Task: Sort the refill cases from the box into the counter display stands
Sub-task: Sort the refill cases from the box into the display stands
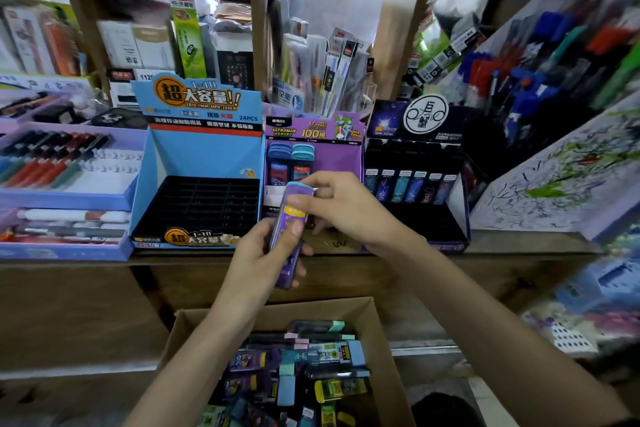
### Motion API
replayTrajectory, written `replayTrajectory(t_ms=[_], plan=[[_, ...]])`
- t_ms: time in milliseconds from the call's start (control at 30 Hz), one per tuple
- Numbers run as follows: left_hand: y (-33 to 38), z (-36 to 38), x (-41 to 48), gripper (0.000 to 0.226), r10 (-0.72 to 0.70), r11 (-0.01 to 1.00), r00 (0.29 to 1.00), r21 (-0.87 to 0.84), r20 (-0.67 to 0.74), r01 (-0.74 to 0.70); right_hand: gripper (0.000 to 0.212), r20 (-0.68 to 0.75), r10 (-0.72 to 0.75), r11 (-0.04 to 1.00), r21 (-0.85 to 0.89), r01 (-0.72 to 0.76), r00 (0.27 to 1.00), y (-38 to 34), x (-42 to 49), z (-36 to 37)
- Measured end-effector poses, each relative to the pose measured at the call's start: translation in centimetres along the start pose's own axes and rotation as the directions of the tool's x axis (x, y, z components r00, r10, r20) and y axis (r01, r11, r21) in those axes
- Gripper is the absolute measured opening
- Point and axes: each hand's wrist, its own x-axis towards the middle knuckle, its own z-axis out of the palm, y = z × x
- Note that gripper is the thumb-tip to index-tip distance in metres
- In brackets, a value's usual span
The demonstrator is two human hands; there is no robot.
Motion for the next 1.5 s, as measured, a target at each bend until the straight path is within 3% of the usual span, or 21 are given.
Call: replayTrajectory(t_ms=[100, 233, 333, 433, 600, 733, 867, 933, 1000, 1067, 1167, 1300, 1433, 1500], plan=[[-0.2, -0.1, 0.2, 0.026, -0.020, 1.000, 1.000, 0.013, -0.001, 0.020, 0.005, -0.057, 0.029, 1.000, -0.003, -0.029, 0.998, 0.3, 0.6, -2.5], [-0.3, -0.8, 0.5, 0.014, 0.024, 0.999, 0.995, 0.038, -0.092, -0.020, 0.009, -0.324, -0.074, 0.994, 0.050, 0.095, 0.943, -0.2, 2.3, -6.7], [-0.4, -1.6, 0.9, 0.016, 0.102, 0.980, 0.987, 0.181, -0.122, -0.079, 0.014, -0.410, -0.218, 0.973, -0.157, 0.167, 0.885, 0.1, 4.0, -8.4], [0.6, -2.0, 1.9, 0.017, 0.178, 0.970, 0.978, 0.189, -0.112, -0.155, 0.011, -0.398, -0.275, 0.945, -0.280, 0.169, 0.875, 1.5, 5.7, -7.6], [3.0, -2.6, 5.6, 0.021, 0.235, 0.946, 0.970, 0.245, -0.065, -0.212, 0.009, -0.228, -0.386, 0.823, -0.522, 0.223, 0.894, 3.5, 6.8, -5.9], [4.4, -2.7, 8.7, 0.029, 0.275, 0.921, 0.961, 0.293, -0.025, -0.256, 0.011, -0.189, -0.318, 0.797, -0.584, 0.154, 0.929, 4.4, 6.8, -5.3], [4.7, -2.4, 11.0, 0.026, 0.351, 0.770, 0.935, 0.550, 0.060, -0.324, 0.022, -0.188, -0.254, 0.733, -0.678, 0.062, 0.949, 3.9, 6.6, -4.9], [4.5, -2.3, 11.7, 0.022, 0.371, 0.697, 0.923, 0.626, 0.101, -0.349, 0.027, -0.215, -0.363, 0.667, -0.740, 0.091, 0.907, 3.6, 5.5, -4.6], [4.1, -2.3, 12.0, 0.022, 0.379, 0.649, 0.918, 0.674, 0.118, -0.354, 0.021, -0.189, -0.566, 0.525, -0.833, 0.174, 0.803, 4.0, 3.7, -3.6], [3.6, -2.1, 12.2, 0.027, 0.364, 0.633, 0.924, 0.696, 0.118, -0.338, 0.018, -0.088, -0.604, 0.422, -0.878, 0.224, 0.792, 5.2, 1.9, -2.5], [3.0, -1.6, 12.3, 0.034, 0.330, 0.594, 0.936, 0.743, 0.124, -0.308, 0.028, 0.011, -0.451, 0.429, -0.874, 0.228, 0.892, 7.2, 0.9, -1.4], [2.4, -1.2, 11.8, 0.053, 0.426, 0.452, 0.886, 0.805, 0.184, -0.385, 0.026, -0.017, -0.450, 0.471, -0.854, 0.221, 0.893, 8.2, 0.6, -0.9], [2.1, -0.7, 11.6, 0.054, 0.526, 0.061, 0.771, 0.888, 0.359, -0.455, 0.026, -0.065, -0.510, 0.461, -0.862, 0.209, 0.858, 8.7, 0.5, -0.4], [1.8, -0.8, 11.5, 0.051, 0.531, -0.001, 0.772, 0.911, 0.350, -0.412, 0.027, -0.072, -0.530, 0.455, -0.865, 0.211, 0.845, 8.9, 0.4, -0.3]])
